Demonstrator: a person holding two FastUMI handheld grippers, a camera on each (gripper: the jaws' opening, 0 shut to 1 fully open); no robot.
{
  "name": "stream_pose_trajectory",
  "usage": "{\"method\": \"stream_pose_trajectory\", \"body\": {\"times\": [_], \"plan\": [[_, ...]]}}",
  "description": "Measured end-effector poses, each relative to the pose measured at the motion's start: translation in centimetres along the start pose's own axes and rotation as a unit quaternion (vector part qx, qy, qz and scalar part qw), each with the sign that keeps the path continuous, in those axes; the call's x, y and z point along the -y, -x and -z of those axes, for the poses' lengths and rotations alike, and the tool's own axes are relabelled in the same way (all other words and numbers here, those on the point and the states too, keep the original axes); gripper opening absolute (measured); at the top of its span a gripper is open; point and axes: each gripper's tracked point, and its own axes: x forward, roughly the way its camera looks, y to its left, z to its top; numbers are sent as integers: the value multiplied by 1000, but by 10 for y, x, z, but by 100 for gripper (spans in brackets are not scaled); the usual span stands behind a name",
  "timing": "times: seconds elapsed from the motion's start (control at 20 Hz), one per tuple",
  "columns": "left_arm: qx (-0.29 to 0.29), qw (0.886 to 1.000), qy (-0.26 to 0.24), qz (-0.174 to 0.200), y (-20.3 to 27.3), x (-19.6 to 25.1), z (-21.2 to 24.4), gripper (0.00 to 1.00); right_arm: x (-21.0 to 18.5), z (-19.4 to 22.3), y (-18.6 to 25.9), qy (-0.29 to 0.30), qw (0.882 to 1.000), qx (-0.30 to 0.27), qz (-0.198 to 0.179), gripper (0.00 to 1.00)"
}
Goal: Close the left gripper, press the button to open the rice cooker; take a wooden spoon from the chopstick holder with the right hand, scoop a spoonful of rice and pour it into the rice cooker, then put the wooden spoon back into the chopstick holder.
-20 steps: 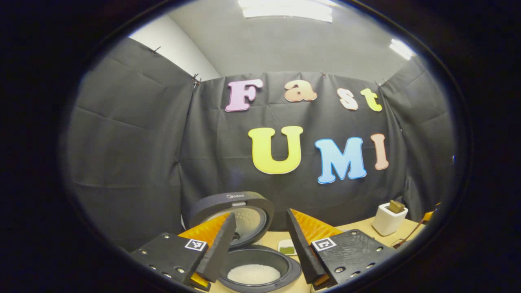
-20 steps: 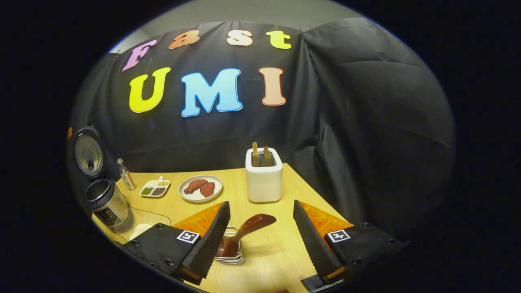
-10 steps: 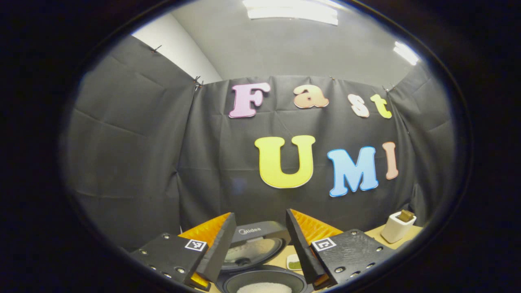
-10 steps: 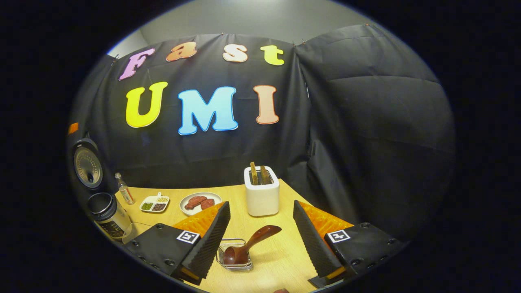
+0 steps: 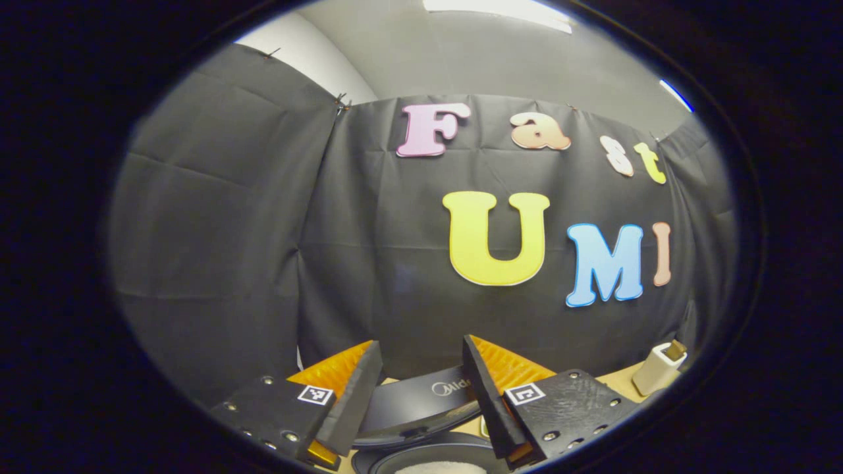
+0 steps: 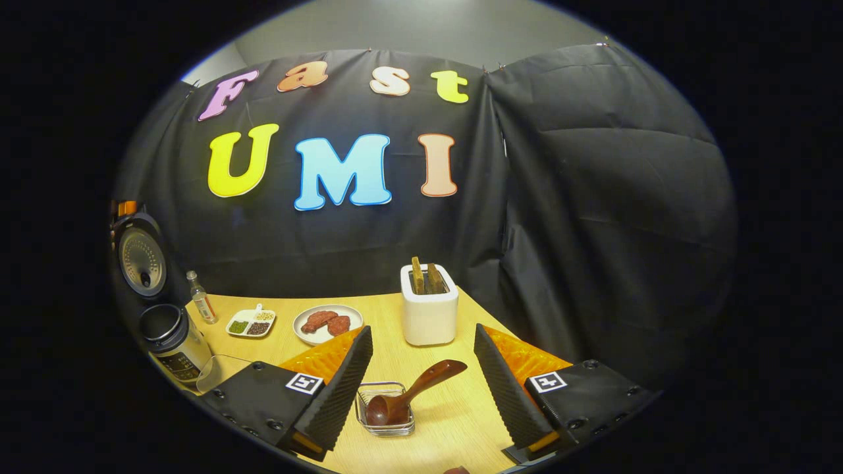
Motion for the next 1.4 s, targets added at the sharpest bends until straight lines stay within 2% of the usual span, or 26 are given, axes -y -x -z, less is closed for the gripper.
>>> {"method": "stream_pose_trajectory", "body": {"times": [0.05, 0.15, 0.2, 0.35, 0.4, 0.45, 0.55, 0.6, 0.65, 0.95, 1.4], "plan": [[-3, 1000, 1, -2, 1, -1, 2, 79, -1, 0, 0, 2, 1000, -1, -3, 98], [-8, 1000, 2, -6, 3, -1, 6, 77, -3, 0, -1, 8, 1000, -2, -9, 98], [-10, 1000, 2, -6, 7, 3, 8, 81, -4, 1, -1, 9, 1000, -3, -12, 98], [-18, 1000, 1, -9, 22, 12, 14, 79, -6, 1, -3, 11, 1000, -5, -25, 98], [-19, 1000, 3, -9, 30, 13, 15, 79, -5, 1, -3, 11, 999, -5, -30, 93], [-22, 1000, 5, -8, 37, 18, 17, 81, -4, 1, -2, 11, 999, -5, -34, 98], [-28, 1000, 7, -6, 52, 27, 23, 81, -2, -1, -2, 10, 999, -3, -43, 98], [-32, 999, 5, -6, 60, 30, 27, 81, -1, -2, -1, 9, 999, -2, -47, 93], [-35, 999, 4, -6, 68, 35, 31, 81, 1, -2, -1, 9, 999, -1, -52, 98], [-56, 998, -10, -5, 111, 57, 60, 79, 24, -7, 0, 13, 998, 5, -66, 98], [-83, 996, -10, -15, 149, 74, 101, 79, 62, -8, 6, 20, 997, 4, -69, 98]]}}
